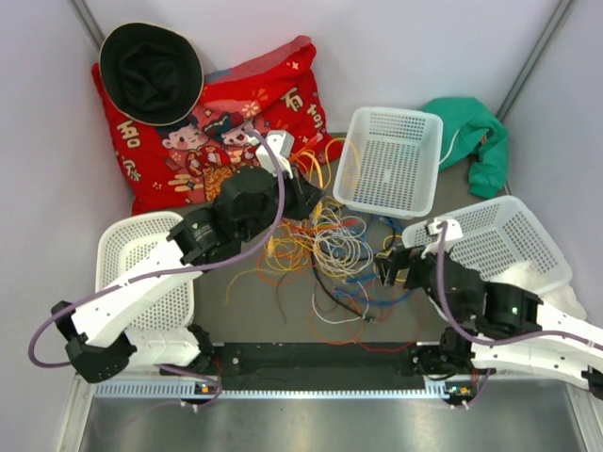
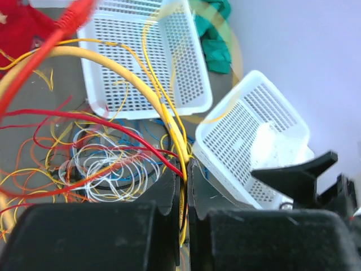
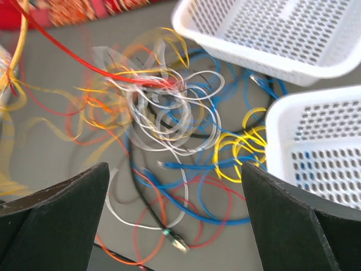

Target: Untangle the cables

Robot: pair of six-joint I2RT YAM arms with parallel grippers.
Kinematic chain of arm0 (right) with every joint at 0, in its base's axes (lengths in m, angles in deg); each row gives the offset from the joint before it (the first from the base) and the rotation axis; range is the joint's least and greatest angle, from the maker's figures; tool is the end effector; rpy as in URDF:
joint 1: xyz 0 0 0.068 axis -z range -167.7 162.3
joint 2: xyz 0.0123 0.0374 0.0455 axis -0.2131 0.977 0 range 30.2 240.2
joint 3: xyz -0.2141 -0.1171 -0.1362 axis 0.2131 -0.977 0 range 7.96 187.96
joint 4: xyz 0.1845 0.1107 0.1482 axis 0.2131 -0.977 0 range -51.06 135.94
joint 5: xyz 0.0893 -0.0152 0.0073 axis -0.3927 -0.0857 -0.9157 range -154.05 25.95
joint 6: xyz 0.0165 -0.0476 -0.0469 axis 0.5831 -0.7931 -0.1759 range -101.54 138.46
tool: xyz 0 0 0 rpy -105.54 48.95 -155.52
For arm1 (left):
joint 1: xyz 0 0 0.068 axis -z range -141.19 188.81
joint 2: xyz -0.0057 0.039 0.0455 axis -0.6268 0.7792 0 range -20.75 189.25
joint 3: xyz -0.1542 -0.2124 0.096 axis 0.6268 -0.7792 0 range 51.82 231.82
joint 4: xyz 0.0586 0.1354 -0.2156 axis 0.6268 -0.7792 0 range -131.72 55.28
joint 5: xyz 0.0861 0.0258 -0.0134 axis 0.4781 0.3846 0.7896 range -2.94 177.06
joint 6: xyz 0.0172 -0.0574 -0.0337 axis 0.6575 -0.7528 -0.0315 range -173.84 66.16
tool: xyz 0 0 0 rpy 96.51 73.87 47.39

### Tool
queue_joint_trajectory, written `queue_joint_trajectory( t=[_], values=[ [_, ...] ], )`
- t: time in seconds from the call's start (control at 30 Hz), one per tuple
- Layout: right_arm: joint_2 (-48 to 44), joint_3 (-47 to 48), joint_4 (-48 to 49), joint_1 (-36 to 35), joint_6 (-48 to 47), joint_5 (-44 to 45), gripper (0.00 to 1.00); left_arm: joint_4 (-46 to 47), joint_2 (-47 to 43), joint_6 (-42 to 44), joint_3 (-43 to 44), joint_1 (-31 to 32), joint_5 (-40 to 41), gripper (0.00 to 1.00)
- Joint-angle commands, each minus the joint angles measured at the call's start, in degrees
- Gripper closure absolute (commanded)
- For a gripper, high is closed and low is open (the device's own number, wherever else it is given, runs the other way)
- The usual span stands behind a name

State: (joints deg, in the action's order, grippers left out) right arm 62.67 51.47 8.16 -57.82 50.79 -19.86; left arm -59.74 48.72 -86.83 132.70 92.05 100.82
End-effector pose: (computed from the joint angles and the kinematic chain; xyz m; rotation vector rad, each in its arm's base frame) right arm 0.0778 0.1015 0.3134 -0.1628 1.9148 0.4213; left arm 0.1767 -0.2144 0.4443 0.1546 1.8789 -0.8438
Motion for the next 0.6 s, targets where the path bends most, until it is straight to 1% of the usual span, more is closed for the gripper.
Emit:
queue_joint_trajectory(
  t=[0.0, 0.07, 0.1, 0.2, 0.3, 0.33, 0.37, 0.43, 0.47, 0.5, 0.57],
  values=[
    [-5.03, 3.07, 10.69, -0.54, -4.03, 0.29, 0.01, -0.39, -1.61, 3.46, -4.49, -0.15, -7.25, 1.00],
    [-6.01, 3.34, 13.77, -0.54, -7.00, -0.76, 0.01, 1.45, -3.99, 3.37, -8.00, -0.15, -8.13, 1.00],
    [-5.84, 3.86, 17.00, -0.45, -7.81, -1.55, 0.02, 2.07, -4.60, 3.29, -8.98, -0.15, -9.09, 1.00],
    [-3.47, 6.31, 19.75, -0.54, -8.61, -5.06, 0.05, 4.18, -6.36, 3.20, -11.97, -0.15, -11.38, 1.00],
    [2.50, 9.83, 20.82, -0.45, -8.52, -8.49, 0.07, 6.20, -7.51, 3.29, -14.17, -0.15, -12.96, 1.00],
    [5.82, 10.63, 20.99, -0.36, -8.52, -9.72, 0.08, 6.64, -7.86, 3.37, -14.52, -0.15, -13.49, 1.00],
    [7.33, 11.33, 20.91, 0.42, -7.74, -11.38, 0.09, 6.99, -8.12, 3.46, -15.13, -0.15, -13.50, 1.00],
    [9.88, 12.83, 20.55, 2.09, -6.07, -13.76, 0.12, 7.44, -8.47, 3.64, -15.58, -0.15, -16.12, 1.00],
    [11.29, 12.66, 21.86, 3.58, -4.23, -18.21, 0.14, 7.61, -8.65, 3.72, -16.01, -0.15, -16.39, 1.00],
    [11.65, 11.79, 22.83, 6.47, -3.08, -20.87, 0.17, 7.53, -8.83, 3.73, -16.28, -0.15, -16.66, 1.00],
    [12.35, 10.46, 26.24, 9.29, 0.07, -27.18, 0.20, 7.87, -9.44, 3.64, -17.24, -0.15, -17.89, 1.00]
  ],
)
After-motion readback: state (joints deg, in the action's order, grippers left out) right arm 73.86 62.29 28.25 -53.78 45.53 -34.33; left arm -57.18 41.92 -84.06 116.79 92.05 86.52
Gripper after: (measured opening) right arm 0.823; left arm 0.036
